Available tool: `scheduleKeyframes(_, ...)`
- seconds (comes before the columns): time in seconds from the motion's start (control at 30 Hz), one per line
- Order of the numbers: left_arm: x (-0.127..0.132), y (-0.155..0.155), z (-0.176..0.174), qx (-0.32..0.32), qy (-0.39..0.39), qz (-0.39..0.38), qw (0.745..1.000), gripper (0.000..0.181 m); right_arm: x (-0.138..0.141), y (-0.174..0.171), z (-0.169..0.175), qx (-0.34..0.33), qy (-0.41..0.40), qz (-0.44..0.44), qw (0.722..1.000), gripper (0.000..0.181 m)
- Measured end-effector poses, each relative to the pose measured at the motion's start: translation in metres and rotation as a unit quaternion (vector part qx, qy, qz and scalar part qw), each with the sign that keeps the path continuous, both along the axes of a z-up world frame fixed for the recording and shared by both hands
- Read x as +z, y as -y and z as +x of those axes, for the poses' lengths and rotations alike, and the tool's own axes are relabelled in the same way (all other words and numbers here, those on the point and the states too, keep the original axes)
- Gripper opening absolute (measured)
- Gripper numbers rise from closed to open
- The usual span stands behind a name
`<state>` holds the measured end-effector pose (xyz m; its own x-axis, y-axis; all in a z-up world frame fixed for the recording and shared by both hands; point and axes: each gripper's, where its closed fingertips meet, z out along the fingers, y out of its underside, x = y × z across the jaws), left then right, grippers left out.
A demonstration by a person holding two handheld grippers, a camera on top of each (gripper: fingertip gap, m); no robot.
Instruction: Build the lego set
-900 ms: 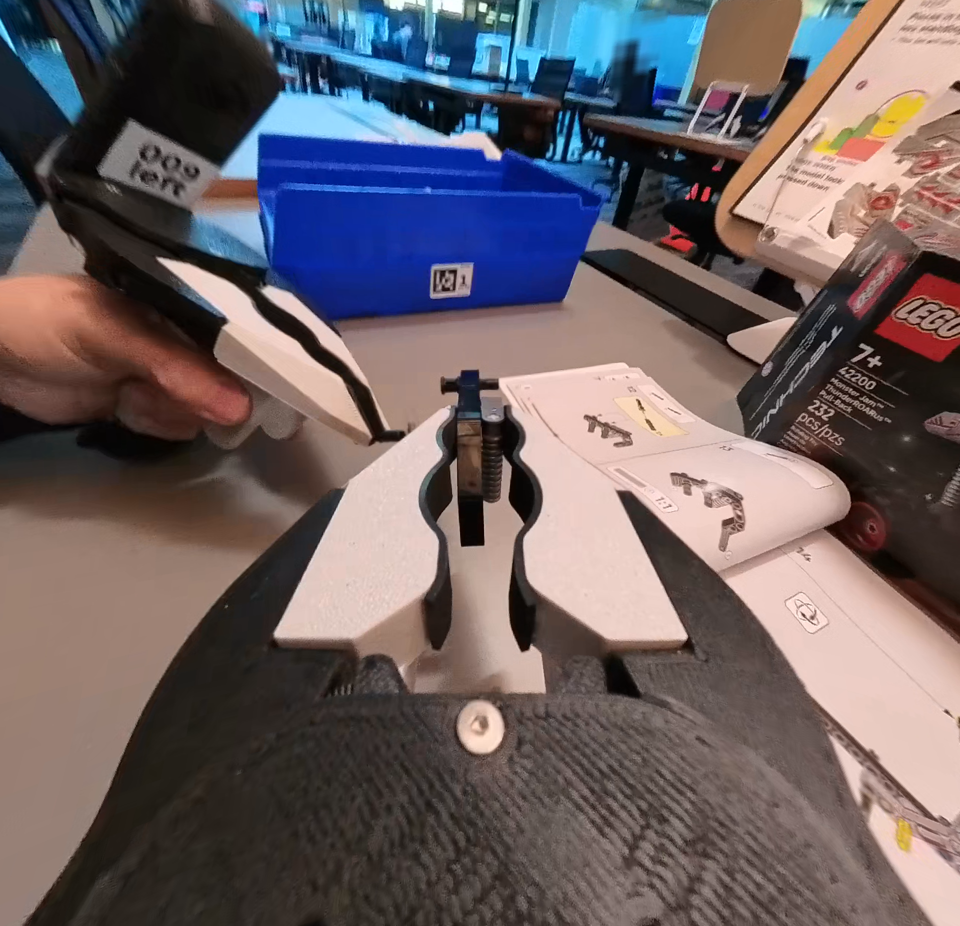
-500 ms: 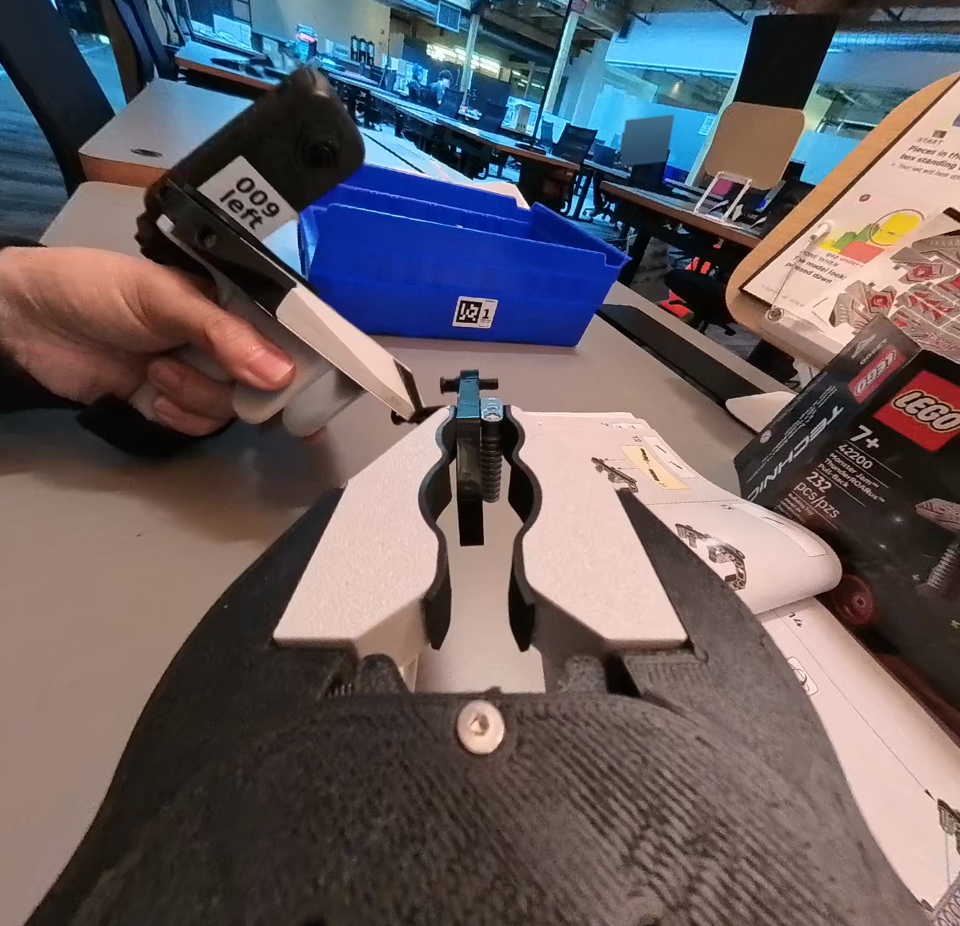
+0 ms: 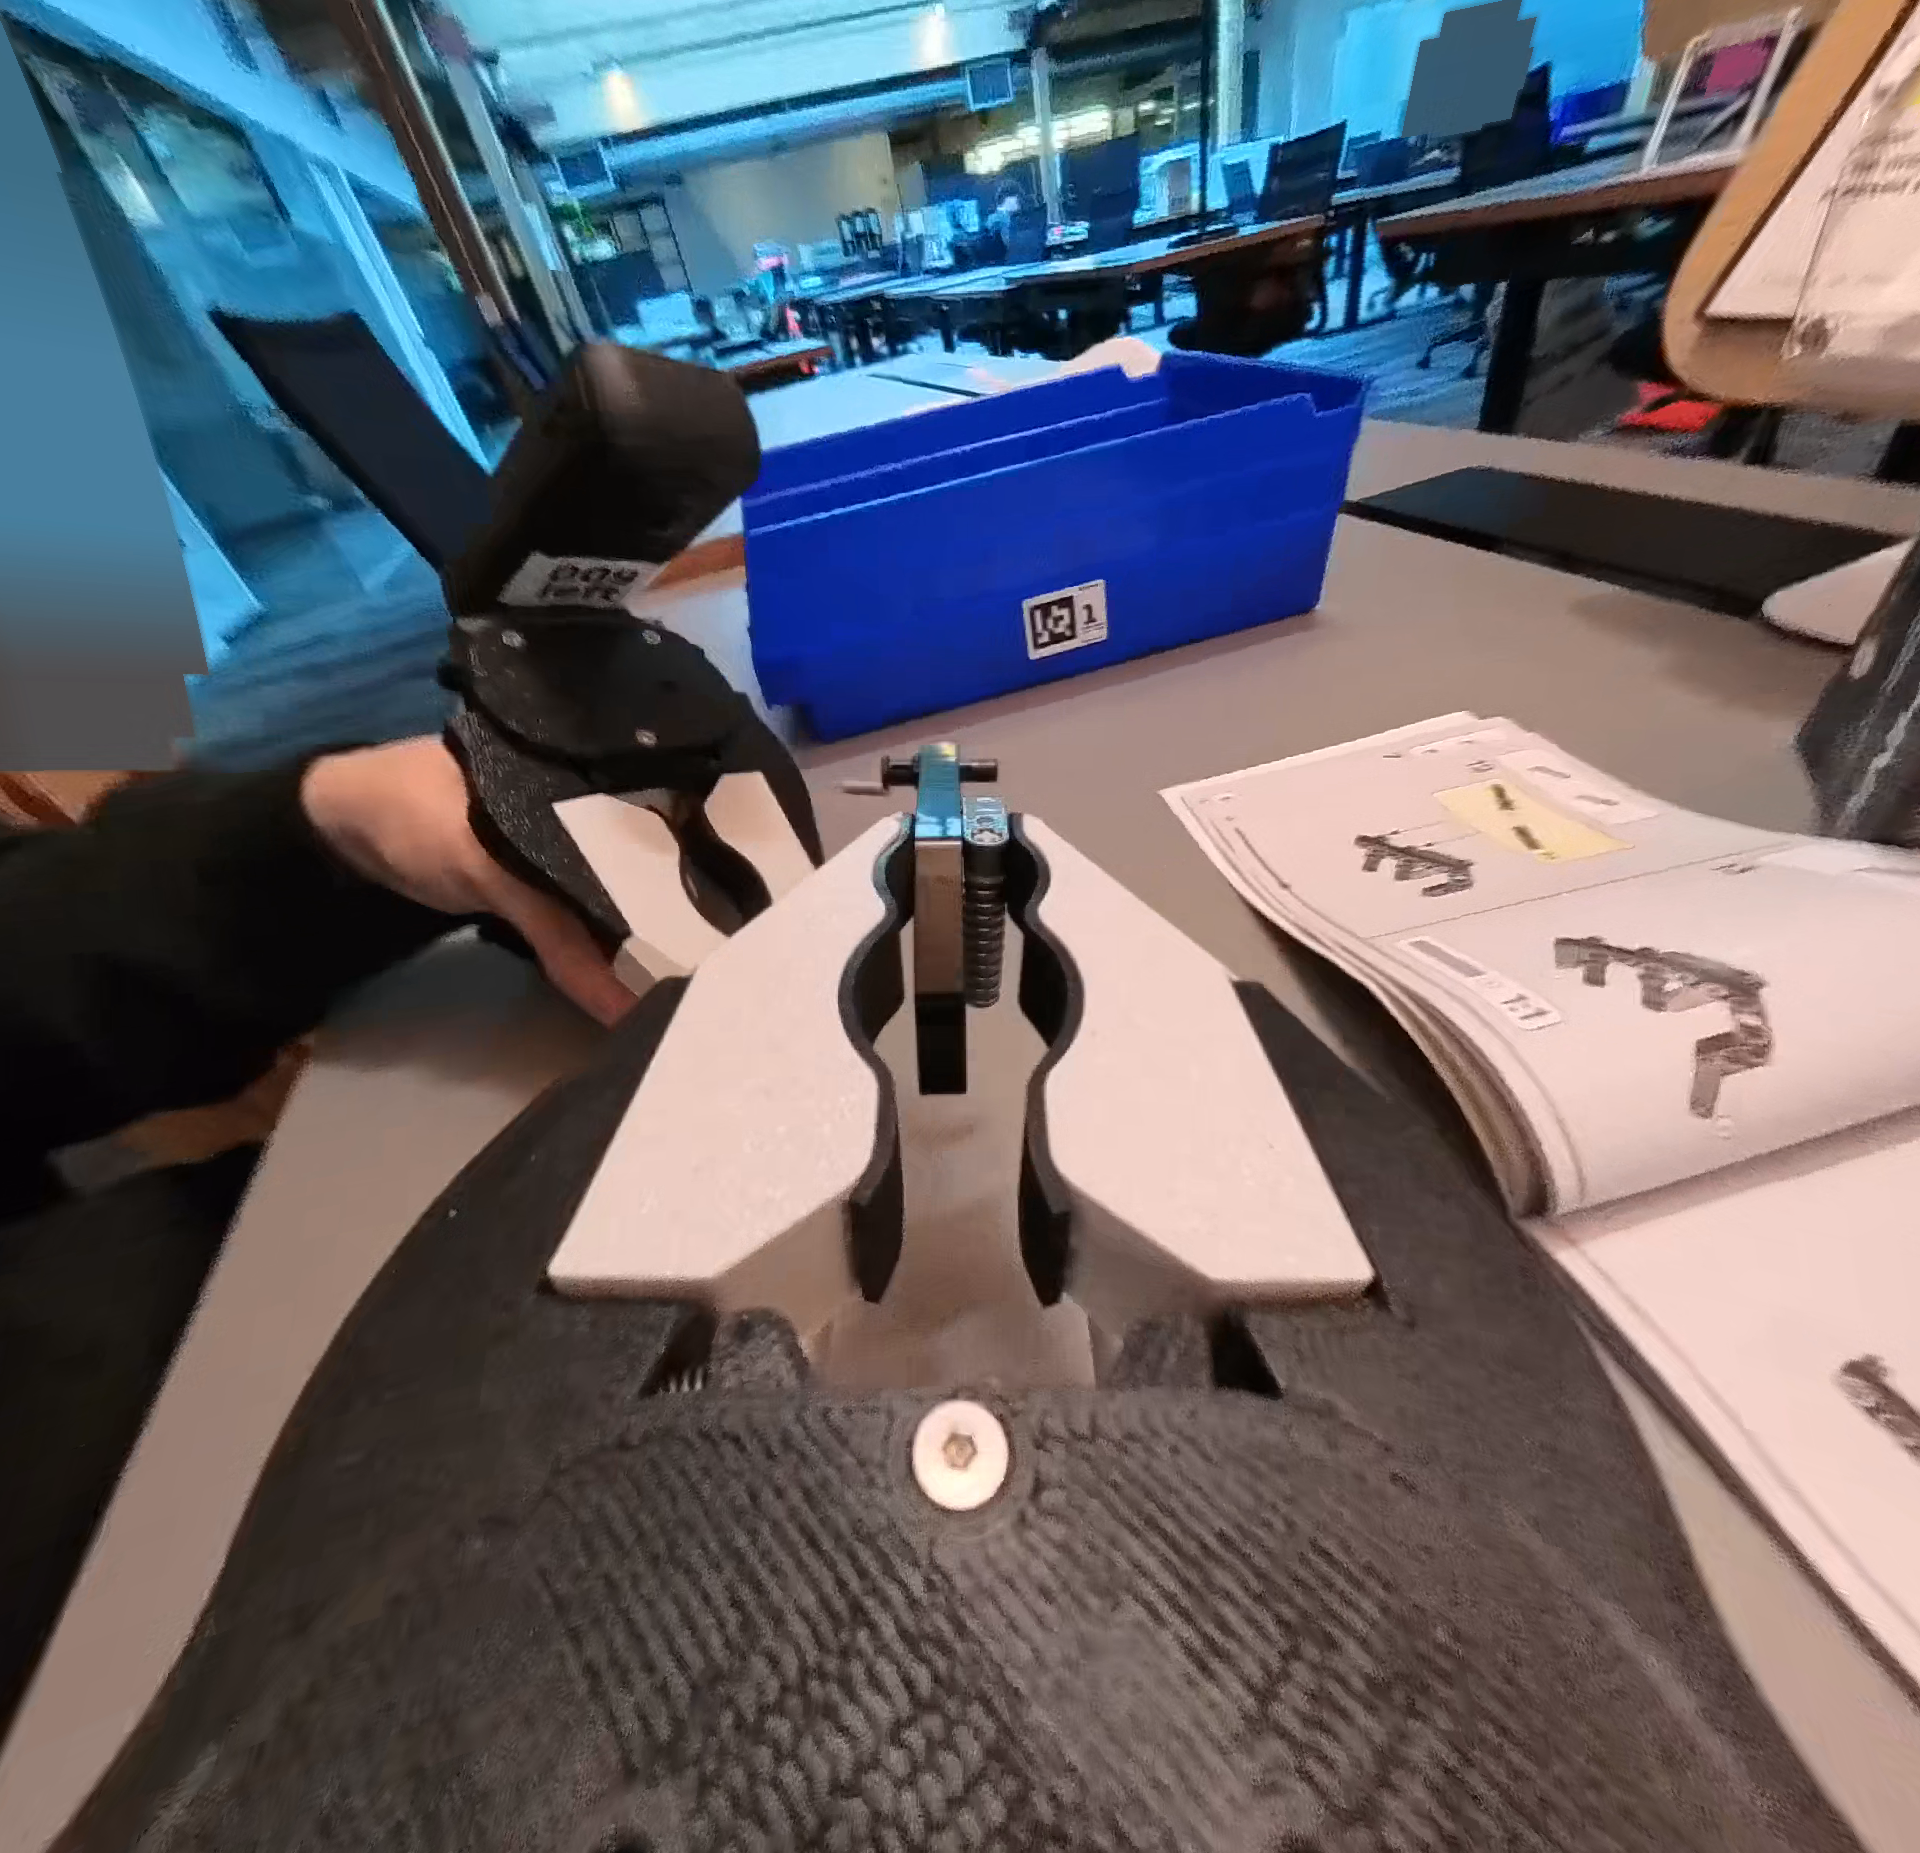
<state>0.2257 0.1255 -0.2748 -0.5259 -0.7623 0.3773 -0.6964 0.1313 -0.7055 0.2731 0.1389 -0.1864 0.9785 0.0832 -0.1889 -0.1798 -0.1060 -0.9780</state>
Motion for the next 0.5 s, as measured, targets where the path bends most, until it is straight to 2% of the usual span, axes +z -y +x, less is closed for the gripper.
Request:
scheduleKeyframes(0.1,-0.002,0.001,-0.002,-0.012,0.000,0.010,1.000,0.006,0.002,0.001,0.000,0.010,-0.030,0.007,0.999,0.014)
scheduleKeyframes(0.2,0.002,-0.002,-0.004,-0.024,0.008,0.027,0.999,0.020,0.000,0.000,-0.004,0.021,-0.035,0.002,0.999,0.014)
scheduleKeyframes(0.27,0.010,-0.012,-0.001,-0.017,0.043,0.070,0.996,0.029,-0.001,-0.001,-0.009,0.036,-0.039,-0.003,0.999,0.014)
scheduleKeyframes(0.33,0.027,-0.026,0.011,0.013,0.120,0.119,0.986,0.038,-0.001,-0.001,-0.010,0.037,-0.039,-0.005,0.999,0.014)
scheduleKeyframes(0.4,0.049,-0.040,0.023,0.048,0.220,0.172,0.959,0.037,-0.002,-0.001,-0.009,0.035,-0.047,-0.006,0.998,0.014)
scheduleKeyframes(0.5,0.077,-0.046,0.029,0.059,0.364,0.268,0.890,0.037,0.001,0.000,-0.013,0.049,-0.059,0.002,0.997,0.014)
